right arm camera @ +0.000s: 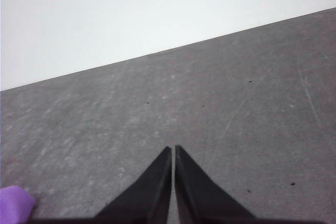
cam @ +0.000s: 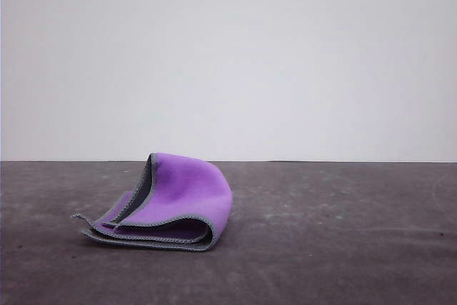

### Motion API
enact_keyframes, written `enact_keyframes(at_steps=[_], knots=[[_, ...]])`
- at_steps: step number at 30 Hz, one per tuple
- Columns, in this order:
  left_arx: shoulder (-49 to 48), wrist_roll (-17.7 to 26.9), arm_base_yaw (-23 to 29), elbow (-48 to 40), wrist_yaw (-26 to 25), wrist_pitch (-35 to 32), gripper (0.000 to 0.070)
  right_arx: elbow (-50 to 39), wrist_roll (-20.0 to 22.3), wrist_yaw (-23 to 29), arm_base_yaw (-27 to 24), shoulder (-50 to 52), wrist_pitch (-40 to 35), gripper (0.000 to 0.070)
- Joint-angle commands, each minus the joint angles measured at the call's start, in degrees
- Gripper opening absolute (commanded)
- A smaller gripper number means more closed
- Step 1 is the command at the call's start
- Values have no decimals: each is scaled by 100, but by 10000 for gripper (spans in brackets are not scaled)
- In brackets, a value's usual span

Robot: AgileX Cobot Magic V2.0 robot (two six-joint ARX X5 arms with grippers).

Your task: Fold clothes

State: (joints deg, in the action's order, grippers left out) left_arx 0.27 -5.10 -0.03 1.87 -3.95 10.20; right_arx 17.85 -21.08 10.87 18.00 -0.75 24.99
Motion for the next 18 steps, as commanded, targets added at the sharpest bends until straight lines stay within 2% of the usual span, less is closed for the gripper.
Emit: enact_keyframes(at_steps=[1, 14, 16, 18], knots=[[-9, 100, -2, -107, 33, 48, 12, 13, -52, 7, 28, 17, -57, 4], [-9, 100, -2, -107, 35, 50, 12, 13, -37, 7, 28, 17, -55, 4], [-9, 98, -2, -107, 34, 50, 12, 13, 203, 29, 28, 17, -58, 4], [-9, 100, -2, -107, 33, 50, 12, 9, 741, 93, -7, 19, 16, 4]])
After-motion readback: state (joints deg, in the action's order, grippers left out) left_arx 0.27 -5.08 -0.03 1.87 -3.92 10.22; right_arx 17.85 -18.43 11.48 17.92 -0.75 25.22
